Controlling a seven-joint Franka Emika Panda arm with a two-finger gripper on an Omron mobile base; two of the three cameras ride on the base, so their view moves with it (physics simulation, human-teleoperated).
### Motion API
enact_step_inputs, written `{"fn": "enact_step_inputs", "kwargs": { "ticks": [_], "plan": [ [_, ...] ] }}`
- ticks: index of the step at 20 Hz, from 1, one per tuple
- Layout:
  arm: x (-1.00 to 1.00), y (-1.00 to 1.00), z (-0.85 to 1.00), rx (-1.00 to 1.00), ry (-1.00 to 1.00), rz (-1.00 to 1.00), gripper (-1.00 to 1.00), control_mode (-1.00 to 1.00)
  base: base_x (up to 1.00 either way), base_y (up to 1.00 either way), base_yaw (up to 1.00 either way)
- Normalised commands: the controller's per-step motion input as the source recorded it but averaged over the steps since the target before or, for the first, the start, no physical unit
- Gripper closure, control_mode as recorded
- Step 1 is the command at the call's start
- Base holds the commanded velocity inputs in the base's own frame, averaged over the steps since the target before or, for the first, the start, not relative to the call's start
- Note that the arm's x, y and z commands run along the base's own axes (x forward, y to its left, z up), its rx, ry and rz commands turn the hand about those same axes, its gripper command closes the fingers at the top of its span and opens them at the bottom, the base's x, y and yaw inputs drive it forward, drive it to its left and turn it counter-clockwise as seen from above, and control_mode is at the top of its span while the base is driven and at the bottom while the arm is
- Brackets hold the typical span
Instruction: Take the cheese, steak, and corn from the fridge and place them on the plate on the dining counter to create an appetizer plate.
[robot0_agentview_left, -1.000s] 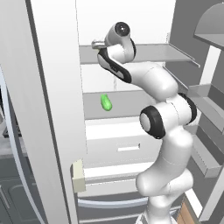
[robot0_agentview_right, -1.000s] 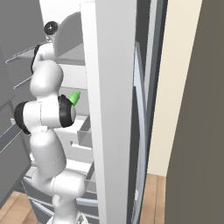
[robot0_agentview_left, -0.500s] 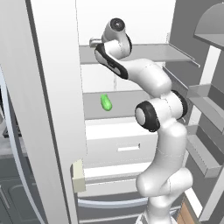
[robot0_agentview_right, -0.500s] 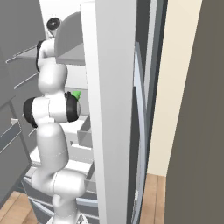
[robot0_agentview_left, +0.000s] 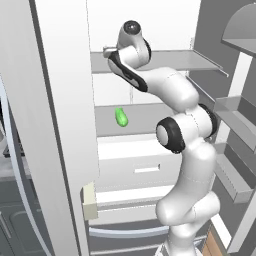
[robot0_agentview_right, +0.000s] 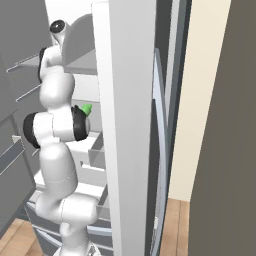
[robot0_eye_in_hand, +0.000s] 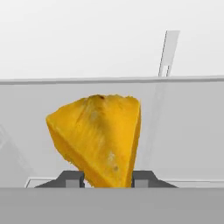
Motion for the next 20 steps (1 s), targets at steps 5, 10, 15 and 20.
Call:
{"fn": "enact_step_inputs", "kwargs": {
  "ticks": [5, 10, 15, 20],
  "plan": [
    [-0.02, -0.01, -0.37, -0.02, -0.17, -0.03, 1.0, -1.0, 0.0, 0.0, 0.0],
    [-0.03, 0.0, 0.0, 0.0, -0.05, -0.01, 1.0, -1.0, 0.0, 0.0, 0.0],
    [-0.35, 0.0, 0.0, 0.0, 0.0, -0.02, 1.0, -1.0, 0.0, 0.0, 0.0],
    [-0.82, 0.05, 0.0, 0.0, 0.01, -0.04, 1.0, -1.0, 0.0, 0.0, 0.0]
  ]
}}
